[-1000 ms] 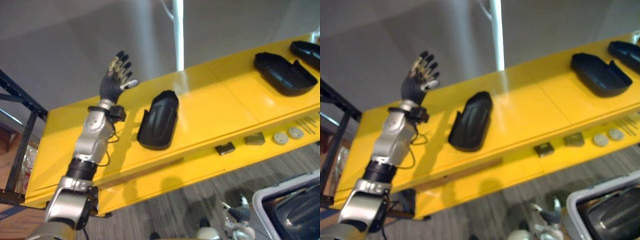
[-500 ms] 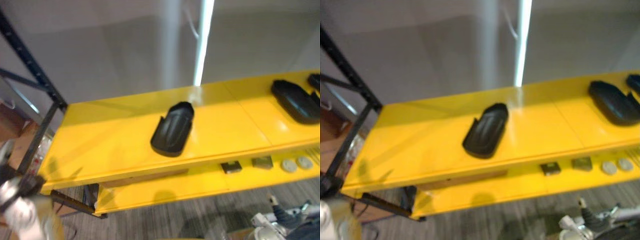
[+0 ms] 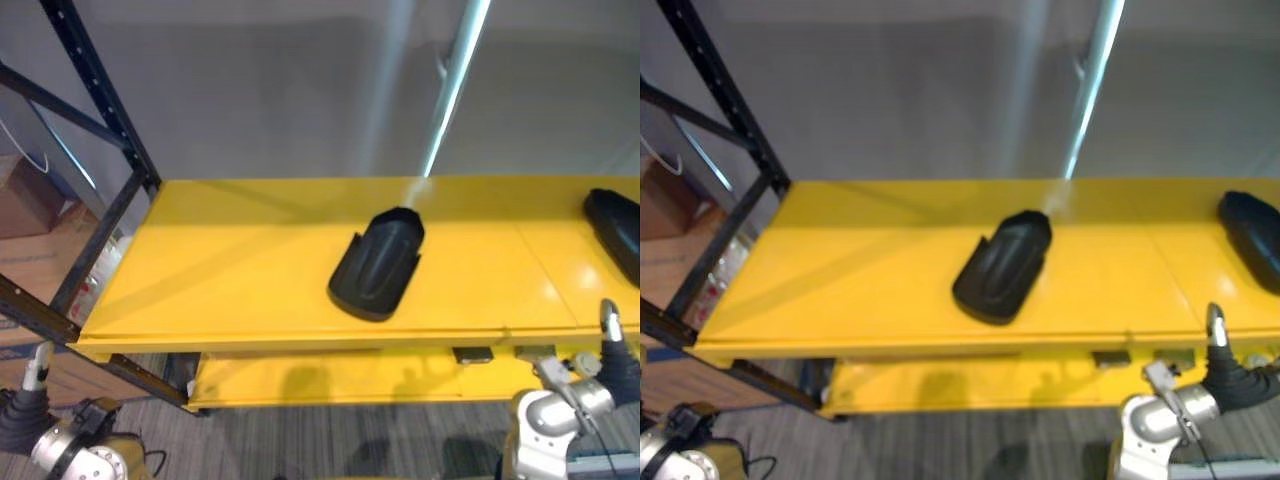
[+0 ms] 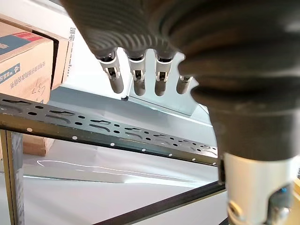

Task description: Walk over and take plastic housings, then place them on the shelf

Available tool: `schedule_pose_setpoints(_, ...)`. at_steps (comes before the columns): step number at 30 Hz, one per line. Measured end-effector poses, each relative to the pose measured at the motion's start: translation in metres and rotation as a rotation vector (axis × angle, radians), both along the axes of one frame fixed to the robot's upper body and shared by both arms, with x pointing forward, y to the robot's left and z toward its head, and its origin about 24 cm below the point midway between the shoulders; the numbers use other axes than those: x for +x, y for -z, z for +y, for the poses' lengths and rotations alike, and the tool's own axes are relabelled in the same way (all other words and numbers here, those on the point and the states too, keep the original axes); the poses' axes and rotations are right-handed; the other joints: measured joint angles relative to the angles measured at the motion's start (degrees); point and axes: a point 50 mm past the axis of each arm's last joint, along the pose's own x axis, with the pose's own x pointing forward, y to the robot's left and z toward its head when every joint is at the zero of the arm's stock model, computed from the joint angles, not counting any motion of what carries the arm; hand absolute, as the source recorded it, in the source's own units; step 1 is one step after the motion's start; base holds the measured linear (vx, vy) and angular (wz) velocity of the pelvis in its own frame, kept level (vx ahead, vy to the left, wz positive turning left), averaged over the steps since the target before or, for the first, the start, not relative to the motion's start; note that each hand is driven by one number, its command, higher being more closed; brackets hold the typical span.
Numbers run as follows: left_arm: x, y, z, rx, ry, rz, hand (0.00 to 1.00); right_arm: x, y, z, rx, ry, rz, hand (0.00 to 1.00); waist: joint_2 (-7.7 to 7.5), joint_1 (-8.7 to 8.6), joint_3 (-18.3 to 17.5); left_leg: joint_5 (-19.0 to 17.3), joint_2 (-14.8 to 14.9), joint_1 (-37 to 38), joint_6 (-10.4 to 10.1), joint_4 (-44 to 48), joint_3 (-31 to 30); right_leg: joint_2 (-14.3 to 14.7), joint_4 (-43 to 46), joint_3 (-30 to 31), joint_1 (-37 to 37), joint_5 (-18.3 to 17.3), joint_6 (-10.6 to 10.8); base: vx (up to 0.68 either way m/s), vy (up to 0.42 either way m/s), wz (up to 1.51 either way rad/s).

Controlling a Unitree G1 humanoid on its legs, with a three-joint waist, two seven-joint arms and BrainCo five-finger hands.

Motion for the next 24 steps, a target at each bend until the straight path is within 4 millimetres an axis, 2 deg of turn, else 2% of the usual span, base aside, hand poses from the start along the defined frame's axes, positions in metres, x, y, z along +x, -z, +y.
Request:
schedule_pose_setpoints(2,0.007,-0.010,-0.008,0.028,-0.060,-0.029,0.00,0.011,-0.004,0.008,0.024,-0.125,-0.020,0.00,-0.33,0.13,1.50,-0.01,-0.07,-2.81,0.24,1.44,-0.42,-0.39,1.01,-0.26,-2.33,0.06,0.04,-0.01,0.018,0.14)
schedule_pose_setpoints(5,0.004,-0.012,-0.008,0.034,-0.210,-0.027,0.00,0.019,-0.005,0.018,0.036,-0.275,-0.010,0.00,-0.27,0.23,2.64,-0.08,-0.42,-4.26,0.55,1.95,-0.64,-0.64,1.18,-0.27,-3.42,0.16,0.09,0.04,0.018,0.06)
schedule_pose_setpoints(8,-0.012,-0.010,-0.002,0.047,-0.436,-0.003,0.00,0.020,-0.002,0.022,0.038,-0.399,0.015,0.00,-0.16,0.70,3.17,-0.83,-0.64,-4.35,1.06,2.66,-1.13,-0.70,1.17,-0.33,-3.07,0.15,0.09,0.08,0.017,0.07)
schedule_pose_setpoints(11,-0.032,-0.005,0.010,0.044,-0.611,0.032,0.00,0.015,0.003,0.020,0.051,-0.414,0.039,0.00,-0.09,0.98,3.22,-1.67,-0.66,-3.83,1.29,3.45,-2.59,-0.78,1.18,-0.55,-1.43,0.15,0.08,0.10,0.036,0.21)
schedule_pose_setpoints(12,-0.039,0.001,0.016,0.031,-0.672,0.058,0.00,0.015,0.003,0.020,0.050,-0.415,0.038,0.00,-0.05,1.38,3.24,-1.93,-0.63,-3.18,1.20,3.61,-2.64,-0.78,1.24,-0.51,-0.84,0.14,0.07,0.09,0.043,0.04)
schedule_pose_setpoints(13,-0.050,0.017,0.024,-0.008,-0.767,0.112,0.00,0.017,0.001,0.019,0.044,-0.414,0.034,0.00,0.06,1.60,3.30,-2.43,-0.62,-2.21,1.31,3.73,-2.84,-0.78,1.26,-0.52,0.33,0.09,0.02,0.06,0.032,0.04)
schedule_pose_setpoints(17,-0.069,0.060,0.030,-0.124,-0.979,0.254,0.00,0.023,-0.006,0.015,0.018,-0.404,0.024,0.00,0.04,1.98,3.28,-2.99,-0.71,-2.17,1.49,4.29,-3.25,-1.00,1.84,-0.50,0.58,0.07,0.00,0.01,0.026,0.06)
schedule_pose_setpoints(19,-0.086,0.087,0.031,-0.193,-1.095,0.335,0.00,0.028,-0.013,0.011,-0.017,-0.398,0.019,0.00,0.00,2.11,3.26,-3.50,-0.83,-2.20,1.50,5.05,-3.10,-1.18,1.87,-0.43,0.71,0.05,0.01,-0.02,0.019,-0.06)
schedule_pose_setpoints(22,-0.105,0.108,0.031,-0.272,-1.168,0.406,0.00,0.033,-0.025,0.006,-0.089,-0.390,0.012,0.00,-0.04,2.07,3.23,-3.74,-1.00,-2.17,1.59,5.63,-2.80,-1.42,1.86,-0.27,0.83,0.05,0.02,-0.04,0.014,-0.07)
schedule_pose_setpoints(24,-0.121,0.131,0.029,-0.401,-1.189,0.480,0.00,0.042,-0.040,0.000,-0.157,-0.403,0.007,0.00,-0.32,2.05,3.06,-3.77,-1.14,-2.14,1.61,5.80,-2.26,-1.60,1.81,0.06,0.69,0.06,0.02,-0.05,0.012,-0.12)
